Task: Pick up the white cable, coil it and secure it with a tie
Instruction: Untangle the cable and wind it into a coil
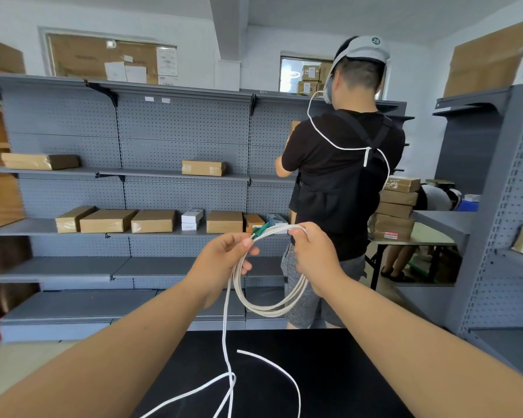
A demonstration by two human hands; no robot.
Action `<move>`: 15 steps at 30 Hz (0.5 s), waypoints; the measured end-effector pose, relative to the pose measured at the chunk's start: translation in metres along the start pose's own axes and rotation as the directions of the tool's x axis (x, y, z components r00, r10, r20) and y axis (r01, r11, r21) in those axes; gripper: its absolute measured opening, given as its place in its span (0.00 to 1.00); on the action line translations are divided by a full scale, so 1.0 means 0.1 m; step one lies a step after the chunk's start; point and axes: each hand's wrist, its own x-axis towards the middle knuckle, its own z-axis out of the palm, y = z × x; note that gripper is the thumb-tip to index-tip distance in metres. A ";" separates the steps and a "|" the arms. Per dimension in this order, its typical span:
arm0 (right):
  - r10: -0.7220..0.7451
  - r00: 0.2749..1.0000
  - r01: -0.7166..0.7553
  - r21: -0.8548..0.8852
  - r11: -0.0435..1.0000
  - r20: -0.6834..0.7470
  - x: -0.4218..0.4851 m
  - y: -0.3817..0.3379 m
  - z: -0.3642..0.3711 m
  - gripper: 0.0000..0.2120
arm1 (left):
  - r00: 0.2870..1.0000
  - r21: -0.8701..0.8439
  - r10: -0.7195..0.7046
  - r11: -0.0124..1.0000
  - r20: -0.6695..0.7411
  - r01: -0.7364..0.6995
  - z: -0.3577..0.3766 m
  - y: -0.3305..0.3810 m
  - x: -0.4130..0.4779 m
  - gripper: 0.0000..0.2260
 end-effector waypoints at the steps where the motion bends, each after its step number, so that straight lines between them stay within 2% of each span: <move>1: 0.011 1.000 -0.011 0.017 1.000 0.015 0.00 0.01 0.00 0.09 | 1.000 0.026 -0.011 1.000 0.004 0.011 -0.01 0.00 0.00 0.07; 4: 0.030 0.997 -0.032 0.037 0.999 0.068 0.00 0.05 -0.02 0.10 | 1.000 0.097 0.005 0.995 -0.030 -0.002 0.01 0.04 -0.01 0.09; 10: -0.012 0.969 0.001 0.046 0.999 0.248 -0.03 0.06 -0.09 0.13 | 0.991 0.397 0.096 0.916 -0.098 -0.049 0.02 0.05 -0.02 0.15; 13: -0.026 0.963 0.011 0.055 0.998 0.269 -0.04 0.04 -0.11 0.13 | 0.990 0.348 0.129 0.932 -0.056 -0.102 0.03 0.04 -0.01 0.09; 15: -0.040 0.953 0.017 0.079 0.997 0.299 -0.05 0.03 -0.12 0.10 | 0.988 0.308 0.141 0.944 -0.067 -0.114 0.02 0.02 0.01 0.10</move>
